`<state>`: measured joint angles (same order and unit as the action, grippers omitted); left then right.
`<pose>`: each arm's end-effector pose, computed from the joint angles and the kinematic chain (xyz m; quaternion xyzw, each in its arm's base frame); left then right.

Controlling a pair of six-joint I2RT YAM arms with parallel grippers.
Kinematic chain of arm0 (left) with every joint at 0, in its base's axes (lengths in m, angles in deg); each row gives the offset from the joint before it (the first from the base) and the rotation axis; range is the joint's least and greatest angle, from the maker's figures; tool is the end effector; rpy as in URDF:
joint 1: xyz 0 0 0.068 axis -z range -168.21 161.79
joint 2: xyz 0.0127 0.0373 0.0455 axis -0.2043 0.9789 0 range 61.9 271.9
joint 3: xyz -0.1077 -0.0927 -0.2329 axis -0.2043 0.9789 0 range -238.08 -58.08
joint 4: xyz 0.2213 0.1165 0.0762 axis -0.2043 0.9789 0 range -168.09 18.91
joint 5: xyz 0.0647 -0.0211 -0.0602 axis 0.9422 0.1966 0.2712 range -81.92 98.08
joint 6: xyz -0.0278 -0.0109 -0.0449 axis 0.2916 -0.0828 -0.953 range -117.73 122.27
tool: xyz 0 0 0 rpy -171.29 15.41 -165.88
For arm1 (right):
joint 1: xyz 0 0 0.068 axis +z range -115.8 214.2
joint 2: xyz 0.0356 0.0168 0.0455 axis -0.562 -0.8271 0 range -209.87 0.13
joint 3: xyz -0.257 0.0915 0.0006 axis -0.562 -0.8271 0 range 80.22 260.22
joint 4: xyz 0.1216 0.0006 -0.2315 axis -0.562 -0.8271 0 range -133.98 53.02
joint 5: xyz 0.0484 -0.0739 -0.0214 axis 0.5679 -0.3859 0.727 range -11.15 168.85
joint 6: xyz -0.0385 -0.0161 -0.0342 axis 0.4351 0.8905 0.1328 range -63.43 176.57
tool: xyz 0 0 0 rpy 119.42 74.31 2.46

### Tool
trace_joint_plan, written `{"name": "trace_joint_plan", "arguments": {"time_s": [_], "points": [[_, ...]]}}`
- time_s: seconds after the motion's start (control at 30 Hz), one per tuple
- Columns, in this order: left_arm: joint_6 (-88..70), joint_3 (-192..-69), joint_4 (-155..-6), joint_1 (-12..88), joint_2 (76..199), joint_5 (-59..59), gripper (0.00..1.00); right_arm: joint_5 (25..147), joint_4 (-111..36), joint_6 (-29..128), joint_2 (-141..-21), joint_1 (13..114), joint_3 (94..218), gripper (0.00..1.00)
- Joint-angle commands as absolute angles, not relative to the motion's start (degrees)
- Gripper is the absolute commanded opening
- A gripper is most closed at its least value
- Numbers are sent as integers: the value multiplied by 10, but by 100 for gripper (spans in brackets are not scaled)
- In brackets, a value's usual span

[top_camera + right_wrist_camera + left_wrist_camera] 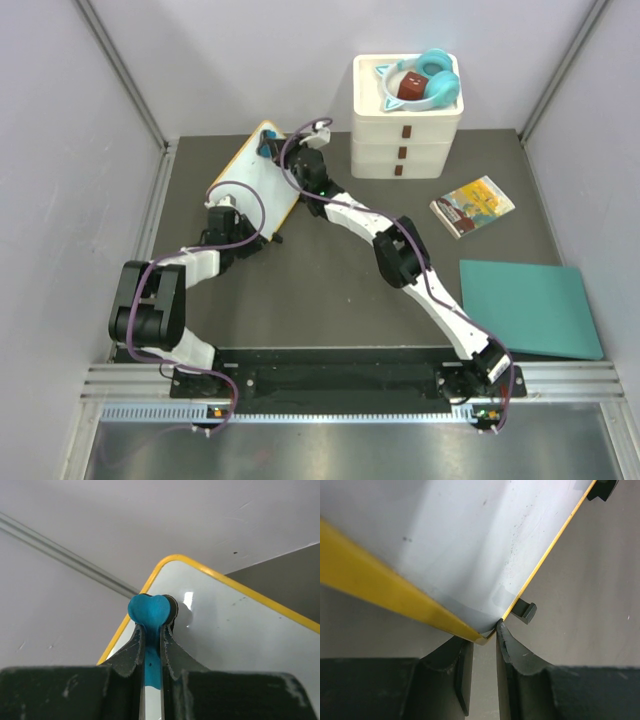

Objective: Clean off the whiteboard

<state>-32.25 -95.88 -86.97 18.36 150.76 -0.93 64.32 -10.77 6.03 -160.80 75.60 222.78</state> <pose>0.2937 -0.0393 0.1514 -0.1892 0.8920 -0.2091 0.3532 0.4772 0.4090 0.1942 0.1469 0.6421 0.4799 0.5794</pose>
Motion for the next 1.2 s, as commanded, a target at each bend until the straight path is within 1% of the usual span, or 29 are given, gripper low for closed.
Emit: {"name": "trace_joint_plan", "arguments": {"time_s": [0.0, 0.1, 0.17, 0.27, 0.47, 0.57, 0.93, 1.17], "points": [[-277, -929, -745, 189, 1523, 43, 0, 661, -63, 59, -1612, 777, 2263, 0], [-277, -929, -746, 192, 1523, 45, 0, 663, -53, 59, -1617, 783, 2262, 0], [-276, -929, -745, 193, 1523, 45, 0, 662, -47, 87, -1616, 788, 2261, 0], [-276, -929, -745, 193, 1523, 44, 0, 635, -49, 106, -1617, 785, 2255, 0], [-275, -929, -745, 193, 1522, 44, 0, 609, -44, 103, -1620, 769, 2229, 0], [-274, -928, -746, 194, 1523, 44, 0, 602, -47, 72, -1629, 759, 2224, 0], [-275, -927, -746, 197, 1521, 46, 0, 621, -53, 65, -1643, 760, 2237, 0], [-274, -928, -745, 198, 1522, 47, 0, 641, -34, 64, -1623, 780, 2231, 0]]}}
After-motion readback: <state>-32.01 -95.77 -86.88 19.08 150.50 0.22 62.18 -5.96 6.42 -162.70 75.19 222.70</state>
